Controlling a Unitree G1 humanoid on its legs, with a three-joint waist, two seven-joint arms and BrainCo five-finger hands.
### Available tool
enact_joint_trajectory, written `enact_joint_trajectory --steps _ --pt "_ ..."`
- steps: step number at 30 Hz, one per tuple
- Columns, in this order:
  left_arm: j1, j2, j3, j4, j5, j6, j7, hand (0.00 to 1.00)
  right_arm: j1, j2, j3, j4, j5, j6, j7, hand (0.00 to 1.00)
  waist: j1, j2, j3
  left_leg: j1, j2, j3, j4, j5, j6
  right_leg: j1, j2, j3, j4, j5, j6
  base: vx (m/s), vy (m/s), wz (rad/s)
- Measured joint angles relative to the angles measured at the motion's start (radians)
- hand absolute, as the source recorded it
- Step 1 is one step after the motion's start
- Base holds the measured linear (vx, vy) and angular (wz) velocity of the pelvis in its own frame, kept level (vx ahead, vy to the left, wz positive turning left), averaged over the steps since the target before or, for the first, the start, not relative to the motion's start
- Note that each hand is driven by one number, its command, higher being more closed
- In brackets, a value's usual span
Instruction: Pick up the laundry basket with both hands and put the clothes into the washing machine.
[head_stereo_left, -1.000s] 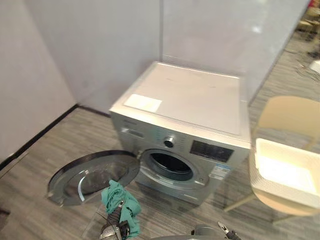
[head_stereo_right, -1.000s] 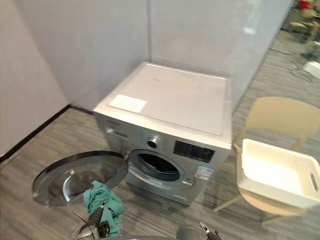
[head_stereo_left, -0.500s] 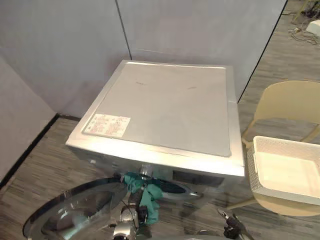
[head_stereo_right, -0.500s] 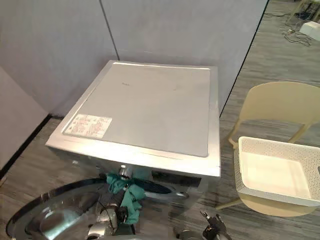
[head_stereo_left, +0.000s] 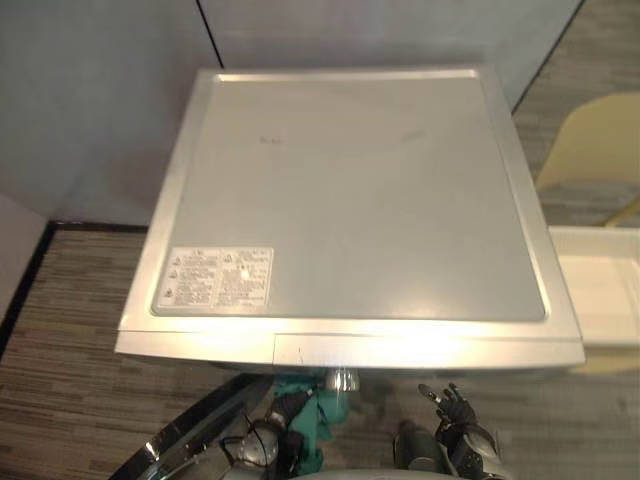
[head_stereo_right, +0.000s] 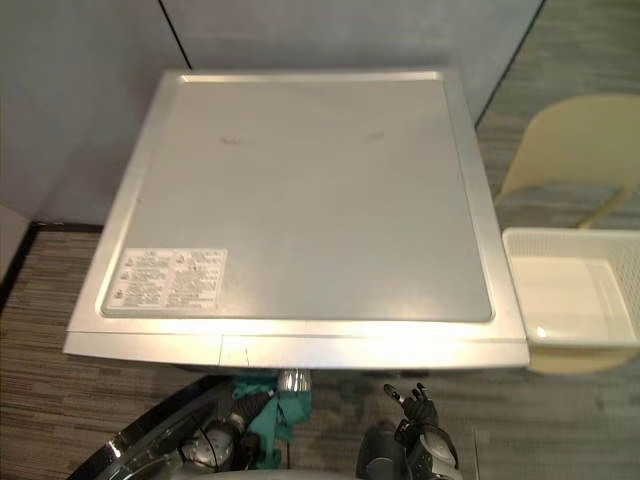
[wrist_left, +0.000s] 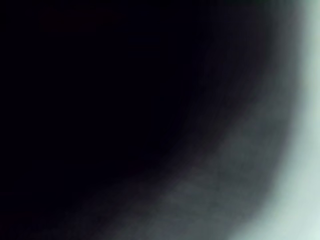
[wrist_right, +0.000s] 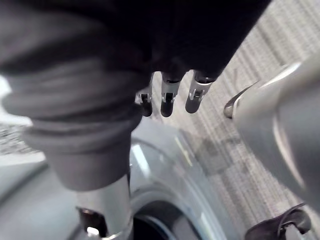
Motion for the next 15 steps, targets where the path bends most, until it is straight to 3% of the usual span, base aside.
enact_joint_trajectory --steps 1,3,4,5,6,7,9,15 --pt "-0.034 0.0 -0.001 -0.009 -0.013 -0.008 0.019 1.0 -0.003 -0.004 0.019 -0.019 0.011 0.0 -0.002 0.0 0.005 -0.006 0.022 -0.053 0.004 0.003 0.055 -0.013 0.001 -0.042 -0.003 0.005 0.031 -0.054 0.003 -0.21 0.051 -0.15" --pt "-0.09 -0.011 -0.008 -0.027 -0.035 -0.009 0.049 1.0 -0.017 -0.01 0.037 -0.035 0.027 -0.002 -0.008 0.0 0.013 -0.008 0.05 -0.122 0.007 0.003 0.091 -0.014 0.001 -0.121 0.002 0.006 0.112 -0.081 0.0 -0.29 0.068 0.11" --pt "-0.127 -0.018 -0.015 -0.04 -0.042 -0.014 0.064 1.0 -0.03 -0.001 0.036 -0.034 0.031 -0.004 -0.018 0.0 0.014 -0.031 0.064 -0.151 -0.01 0.022 0.071 -0.013 0.0 -0.172 -0.011 0.011 0.137 -0.086 -0.001 -0.28 0.073 0.27" --pt "-0.144 -0.024 -0.016 -0.047 -0.044 -0.019 0.072 1.0 -0.036 0.004 0.035 -0.035 0.033 -0.006 -0.021 0.0 0.018 -0.037 0.072 -0.187 -0.004 0.022 0.163 -0.028 0.008 -0.202 -0.022 0.016 0.153 -0.09 -0.01 -0.28 0.115 0.07" --pt "-0.156 -0.051 -0.031 -0.049 -0.052 -0.034 0.083 1.0 -0.042 -0.002 0.045 -0.05 0.046 -0.015 -0.024 0.0 0.028 -0.032 0.074 -0.236 0.015 0.013 0.378 -0.072 0.018 -0.25 0.0 0.017 0.217 -0.095 -0.005 -0.2 0.114 -0.09" --pt "-0.176 -0.065 -0.053 -0.053 -0.063 -0.036 0.095 1.0 -0.048 -0.011 0.052 -0.072 0.063 -0.019 -0.03 0.0 0.029 -0.02 0.075 -0.228 0.02 -0.01 0.37 -0.226 0.033 -0.301 0.016 0.017 0.294 -0.117 0.013 -0.18 0.122 -0.09" --pt "-0.245 -0.076 -0.083 -0.048 -0.066 -0.037 0.103 1.0 -0.071 -0.011 0.059 -0.077 0.073 -0.03 -0.045 0.0 0.038 -0.04 0.091 -0.306 0.014 -0.012 0.423 -0.227 0.033 -0.381 0.014 0.031 0.362 -0.131 0.018 -0.16 0.082 0.07" --pt "-0.448 -0.119 -0.124 0.074 -0.064 -0.029 0.137 1.0 -0.137 -0.009 0.067 -0.123 0.127 -0.054 -0.072 0.0 0.047 -0.044 0.112 -0.467 0.018 -0.016 0.497 -0.227 0.035 -0.552 0.032 0.06 0.467 -0.143 0.04 -0.11 -0.01 -0.03"
